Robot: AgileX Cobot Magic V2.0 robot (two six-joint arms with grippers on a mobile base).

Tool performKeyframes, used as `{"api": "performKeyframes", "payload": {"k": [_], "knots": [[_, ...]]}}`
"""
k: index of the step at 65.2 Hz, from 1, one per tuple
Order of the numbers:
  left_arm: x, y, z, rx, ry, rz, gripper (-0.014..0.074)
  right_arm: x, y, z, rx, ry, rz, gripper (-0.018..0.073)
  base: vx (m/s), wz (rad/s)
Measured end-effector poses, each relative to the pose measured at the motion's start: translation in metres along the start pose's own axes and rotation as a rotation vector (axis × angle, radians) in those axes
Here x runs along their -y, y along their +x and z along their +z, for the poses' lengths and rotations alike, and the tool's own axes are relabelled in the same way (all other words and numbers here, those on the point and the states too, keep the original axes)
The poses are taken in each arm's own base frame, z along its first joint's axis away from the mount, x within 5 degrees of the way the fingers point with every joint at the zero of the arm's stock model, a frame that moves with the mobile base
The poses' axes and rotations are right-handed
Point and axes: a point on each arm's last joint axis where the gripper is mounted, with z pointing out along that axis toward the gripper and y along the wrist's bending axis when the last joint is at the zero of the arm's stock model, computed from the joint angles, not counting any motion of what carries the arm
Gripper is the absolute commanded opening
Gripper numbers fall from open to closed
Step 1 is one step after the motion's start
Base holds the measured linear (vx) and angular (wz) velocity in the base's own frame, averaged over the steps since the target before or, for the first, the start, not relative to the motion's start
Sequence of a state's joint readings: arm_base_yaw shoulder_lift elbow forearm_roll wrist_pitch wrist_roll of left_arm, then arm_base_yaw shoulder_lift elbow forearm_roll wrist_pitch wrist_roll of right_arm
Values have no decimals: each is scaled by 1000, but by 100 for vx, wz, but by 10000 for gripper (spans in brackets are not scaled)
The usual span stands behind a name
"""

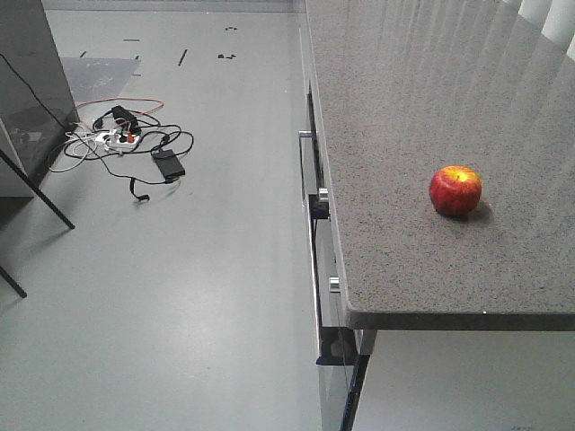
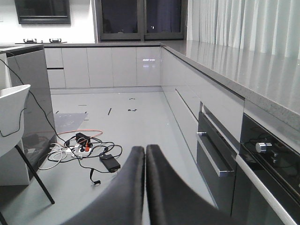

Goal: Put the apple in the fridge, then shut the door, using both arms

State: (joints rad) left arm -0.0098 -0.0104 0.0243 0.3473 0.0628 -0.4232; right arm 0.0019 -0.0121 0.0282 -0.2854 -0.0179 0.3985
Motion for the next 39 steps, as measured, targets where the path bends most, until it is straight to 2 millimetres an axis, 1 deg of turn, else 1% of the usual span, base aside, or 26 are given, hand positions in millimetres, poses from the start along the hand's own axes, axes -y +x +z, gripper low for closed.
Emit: {"api": "performKeyframes", "payload": {"k": [39], "knots": [[0, 0, 0, 0, 0, 0, -7, 0, 0, 0, 0, 0, 0, -3, 0, 0]]}}
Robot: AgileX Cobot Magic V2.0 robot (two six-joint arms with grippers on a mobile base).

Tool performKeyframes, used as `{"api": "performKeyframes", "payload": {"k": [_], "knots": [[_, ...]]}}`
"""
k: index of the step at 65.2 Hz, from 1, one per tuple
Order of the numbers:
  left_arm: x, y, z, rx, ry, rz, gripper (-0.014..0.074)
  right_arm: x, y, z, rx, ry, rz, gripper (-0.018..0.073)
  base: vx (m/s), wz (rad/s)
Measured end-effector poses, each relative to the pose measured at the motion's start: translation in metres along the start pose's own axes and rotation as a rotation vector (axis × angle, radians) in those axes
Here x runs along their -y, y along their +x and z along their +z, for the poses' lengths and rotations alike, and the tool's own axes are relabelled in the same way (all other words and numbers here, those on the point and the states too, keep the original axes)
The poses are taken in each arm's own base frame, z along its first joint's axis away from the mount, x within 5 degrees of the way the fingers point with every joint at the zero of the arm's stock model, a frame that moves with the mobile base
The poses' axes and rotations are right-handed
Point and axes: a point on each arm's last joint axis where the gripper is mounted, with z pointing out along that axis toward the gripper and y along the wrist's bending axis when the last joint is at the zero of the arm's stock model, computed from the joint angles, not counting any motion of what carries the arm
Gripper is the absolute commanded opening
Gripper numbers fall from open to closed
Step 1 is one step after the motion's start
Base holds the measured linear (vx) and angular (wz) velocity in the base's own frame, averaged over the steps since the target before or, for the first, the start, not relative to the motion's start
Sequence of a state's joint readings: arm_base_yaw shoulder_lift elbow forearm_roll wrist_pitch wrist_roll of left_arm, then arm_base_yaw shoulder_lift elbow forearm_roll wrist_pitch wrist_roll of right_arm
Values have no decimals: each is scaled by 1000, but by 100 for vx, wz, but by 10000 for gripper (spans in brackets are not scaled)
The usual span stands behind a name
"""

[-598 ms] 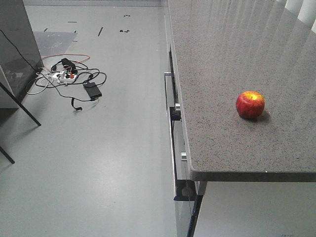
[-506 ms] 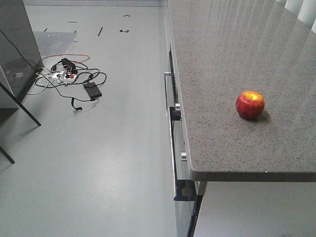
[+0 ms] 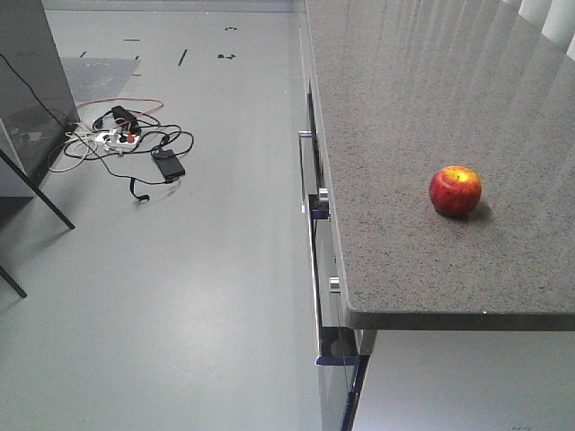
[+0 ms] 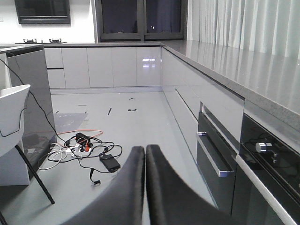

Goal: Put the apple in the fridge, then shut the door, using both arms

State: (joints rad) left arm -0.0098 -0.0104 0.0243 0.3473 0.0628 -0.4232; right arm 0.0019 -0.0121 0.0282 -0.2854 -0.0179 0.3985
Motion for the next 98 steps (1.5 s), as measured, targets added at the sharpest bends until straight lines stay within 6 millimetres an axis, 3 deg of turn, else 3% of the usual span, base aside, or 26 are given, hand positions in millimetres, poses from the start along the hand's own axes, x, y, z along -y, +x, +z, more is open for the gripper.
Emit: {"api": "performKeyframes", "payload": {"k": [33, 59, 68, 79, 85, 98], "knots": [[0, 0, 0, 0, 0, 0, -7, 0, 0, 0, 0, 0, 2, -3, 0, 0], [0, 0, 0, 0, 0, 0, -7, 0, -1, 0, 11, -5, 124, 8, 0, 0], [0, 0, 0, 0, 0, 0, -7, 0, -17, -2, 7, 16, 135, 36, 0, 0], [0, 0, 0, 0, 0, 0, -7, -3, -61, -2, 13, 42, 133, 150, 0, 0], [0, 0, 0, 0, 0, 0, -7, -4, -85, 2, -18, 64, 105, 300, 0, 0], [0, 0, 0, 0, 0, 0, -7, -4, -115, 19, -149, 116, 41, 634, 0, 0]]}}
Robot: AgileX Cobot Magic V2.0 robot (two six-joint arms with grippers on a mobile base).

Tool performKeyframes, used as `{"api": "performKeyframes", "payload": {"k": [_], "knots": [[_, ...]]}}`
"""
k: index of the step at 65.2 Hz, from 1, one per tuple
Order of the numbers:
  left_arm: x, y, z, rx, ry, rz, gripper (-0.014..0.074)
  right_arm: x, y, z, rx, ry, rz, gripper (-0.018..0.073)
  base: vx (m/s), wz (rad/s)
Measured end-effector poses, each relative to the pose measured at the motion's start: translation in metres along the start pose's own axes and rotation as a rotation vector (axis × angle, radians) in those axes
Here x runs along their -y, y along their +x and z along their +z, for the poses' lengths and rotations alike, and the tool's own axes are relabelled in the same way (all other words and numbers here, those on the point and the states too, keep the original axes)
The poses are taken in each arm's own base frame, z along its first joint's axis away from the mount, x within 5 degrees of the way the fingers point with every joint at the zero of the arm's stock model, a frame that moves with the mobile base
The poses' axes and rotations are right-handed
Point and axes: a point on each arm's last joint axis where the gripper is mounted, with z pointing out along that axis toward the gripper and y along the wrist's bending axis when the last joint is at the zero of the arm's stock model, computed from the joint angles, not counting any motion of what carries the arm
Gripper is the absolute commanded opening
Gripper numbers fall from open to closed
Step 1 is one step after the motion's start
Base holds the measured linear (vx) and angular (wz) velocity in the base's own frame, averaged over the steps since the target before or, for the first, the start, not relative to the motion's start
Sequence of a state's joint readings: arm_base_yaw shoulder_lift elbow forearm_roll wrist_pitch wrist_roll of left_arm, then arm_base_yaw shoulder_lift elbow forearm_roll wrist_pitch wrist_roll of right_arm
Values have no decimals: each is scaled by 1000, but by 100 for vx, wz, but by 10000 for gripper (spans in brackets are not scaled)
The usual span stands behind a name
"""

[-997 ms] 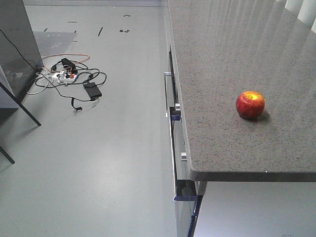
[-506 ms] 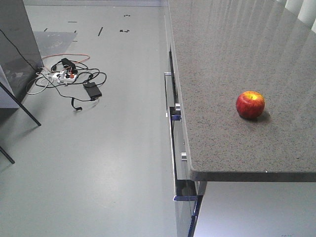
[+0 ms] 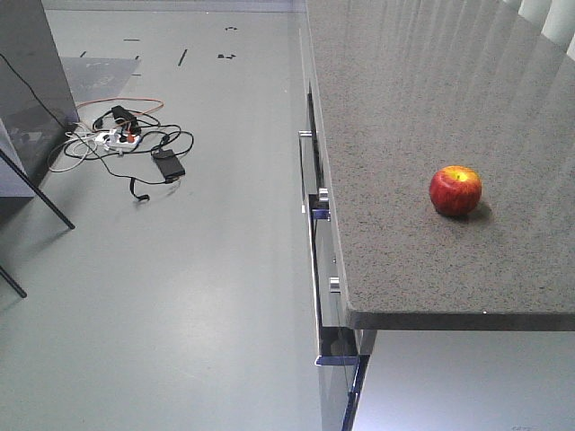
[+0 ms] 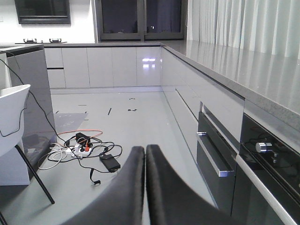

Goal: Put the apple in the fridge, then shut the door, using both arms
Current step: 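Move the right gripper, open, down over the red-yellow apple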

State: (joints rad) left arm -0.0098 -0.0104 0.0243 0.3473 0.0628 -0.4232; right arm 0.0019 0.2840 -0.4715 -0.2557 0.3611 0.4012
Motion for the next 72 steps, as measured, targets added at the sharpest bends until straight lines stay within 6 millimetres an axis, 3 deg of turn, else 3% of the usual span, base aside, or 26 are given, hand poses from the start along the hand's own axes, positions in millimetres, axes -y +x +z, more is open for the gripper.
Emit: {"api": "performKeyframes", "payload": {"k": [10, 29, 42, 53, 72], "knots": [[0, 0, 0, 0, 0, 0, -7, -2, -10, 12, -61, 19, -84, 726, 0, 0], [0, 0, 0, 0, 0, 0, -7, -3, -13, 16, -45, 8, -127, 680, 0, 0], [0, 0, 0, 0, 0, 0, -7, -8, -34, 32, -105, 14, -152, 634, 0, 0], [0, 0, 0, 0, 0, 0, -7, -20, -66, 64, -218, -15, -192, 616, 0, 0], [0, 0, 0, 0, 0, 0, -7, -48, -108, 147, -339, -161, -217, 616, 0, 0]]}}
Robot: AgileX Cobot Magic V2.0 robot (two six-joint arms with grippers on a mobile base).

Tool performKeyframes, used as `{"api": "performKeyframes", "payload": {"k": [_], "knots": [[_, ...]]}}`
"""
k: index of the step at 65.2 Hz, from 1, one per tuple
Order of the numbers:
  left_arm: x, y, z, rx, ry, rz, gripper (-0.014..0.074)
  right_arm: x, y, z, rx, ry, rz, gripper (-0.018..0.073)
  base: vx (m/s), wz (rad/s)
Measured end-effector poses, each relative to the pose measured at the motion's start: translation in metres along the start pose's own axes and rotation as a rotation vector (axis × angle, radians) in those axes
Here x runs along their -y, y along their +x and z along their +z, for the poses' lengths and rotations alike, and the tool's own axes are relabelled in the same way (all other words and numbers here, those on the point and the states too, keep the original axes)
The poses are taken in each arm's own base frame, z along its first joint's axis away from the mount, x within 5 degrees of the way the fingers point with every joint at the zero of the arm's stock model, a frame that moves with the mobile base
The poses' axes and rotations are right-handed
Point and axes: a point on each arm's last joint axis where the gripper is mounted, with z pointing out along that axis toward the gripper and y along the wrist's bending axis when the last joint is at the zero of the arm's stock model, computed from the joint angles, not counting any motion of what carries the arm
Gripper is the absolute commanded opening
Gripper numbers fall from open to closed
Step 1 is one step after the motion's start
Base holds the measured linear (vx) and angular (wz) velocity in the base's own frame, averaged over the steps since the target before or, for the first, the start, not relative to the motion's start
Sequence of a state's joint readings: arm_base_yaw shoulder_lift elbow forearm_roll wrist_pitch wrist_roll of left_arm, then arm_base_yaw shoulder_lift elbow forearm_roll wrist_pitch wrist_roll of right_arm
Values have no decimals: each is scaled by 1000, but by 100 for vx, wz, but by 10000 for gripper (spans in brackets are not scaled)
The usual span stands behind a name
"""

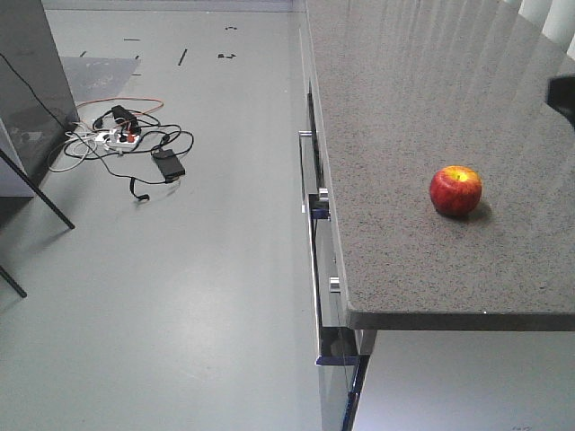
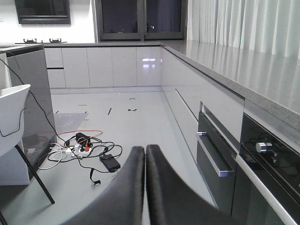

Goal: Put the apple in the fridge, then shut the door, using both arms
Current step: 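Move the right gripper, open, down over the red-yellow apple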

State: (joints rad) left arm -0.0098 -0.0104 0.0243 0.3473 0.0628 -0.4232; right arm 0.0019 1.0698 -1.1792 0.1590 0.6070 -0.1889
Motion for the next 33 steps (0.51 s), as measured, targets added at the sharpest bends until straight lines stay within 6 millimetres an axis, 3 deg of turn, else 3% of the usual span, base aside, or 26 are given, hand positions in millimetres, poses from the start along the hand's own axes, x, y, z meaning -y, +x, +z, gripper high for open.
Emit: {"api": "performKeyframes", "payload": {"k": [17, 33], "knots": [[0, 0, 0, 0, 0, 0, -7, 7, -32, 89, -146, -44, 10, 616, 0, 0], [0, 0, 0, 0, 0, 0, -7, 12, -35, 165, -289, -70, 24, 616, 0, 0]]}}
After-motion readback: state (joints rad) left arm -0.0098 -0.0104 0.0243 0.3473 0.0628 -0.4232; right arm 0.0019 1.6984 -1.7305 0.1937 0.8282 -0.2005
